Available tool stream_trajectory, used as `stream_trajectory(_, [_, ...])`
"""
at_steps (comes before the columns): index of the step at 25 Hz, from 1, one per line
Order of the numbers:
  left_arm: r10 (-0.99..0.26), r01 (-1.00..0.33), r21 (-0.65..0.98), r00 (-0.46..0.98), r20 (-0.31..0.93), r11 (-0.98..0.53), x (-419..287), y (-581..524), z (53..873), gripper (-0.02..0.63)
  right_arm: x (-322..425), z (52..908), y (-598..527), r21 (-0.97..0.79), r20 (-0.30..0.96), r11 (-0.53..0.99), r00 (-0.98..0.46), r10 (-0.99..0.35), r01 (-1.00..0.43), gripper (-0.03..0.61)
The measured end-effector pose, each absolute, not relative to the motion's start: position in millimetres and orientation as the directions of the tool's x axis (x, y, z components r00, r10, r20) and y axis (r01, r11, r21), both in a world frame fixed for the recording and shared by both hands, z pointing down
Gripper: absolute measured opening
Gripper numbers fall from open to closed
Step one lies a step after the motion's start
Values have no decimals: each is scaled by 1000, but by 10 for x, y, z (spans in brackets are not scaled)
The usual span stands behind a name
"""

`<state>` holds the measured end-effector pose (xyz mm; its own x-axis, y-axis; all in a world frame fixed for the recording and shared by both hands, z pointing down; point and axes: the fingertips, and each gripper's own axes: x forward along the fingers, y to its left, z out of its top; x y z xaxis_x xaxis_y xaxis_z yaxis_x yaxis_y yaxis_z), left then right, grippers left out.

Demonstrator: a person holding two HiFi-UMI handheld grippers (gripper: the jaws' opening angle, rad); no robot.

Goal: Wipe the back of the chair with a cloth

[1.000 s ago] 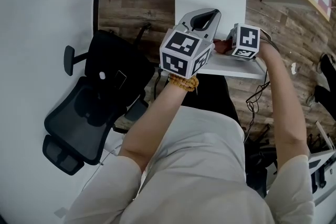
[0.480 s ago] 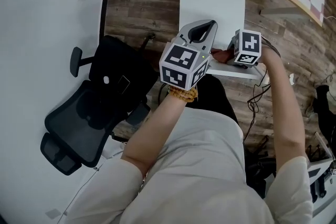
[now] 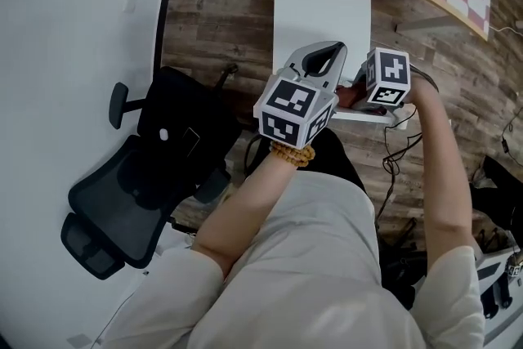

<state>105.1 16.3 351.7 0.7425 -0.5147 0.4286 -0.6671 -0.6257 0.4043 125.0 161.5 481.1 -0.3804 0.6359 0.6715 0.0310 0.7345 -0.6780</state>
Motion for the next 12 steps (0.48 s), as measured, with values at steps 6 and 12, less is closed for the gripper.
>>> stream_trajectory(6, [-497,-648,412,759,420,-641,1203,168,3507,14,1323,4694,1612,-679,663,733,-396,635,38,83])
stream_trajectory(12, [-477,-638,424,767,430,-643,1275,163,3673,14,1377,4962,1585,-636,713,771,-366,598,19,83])
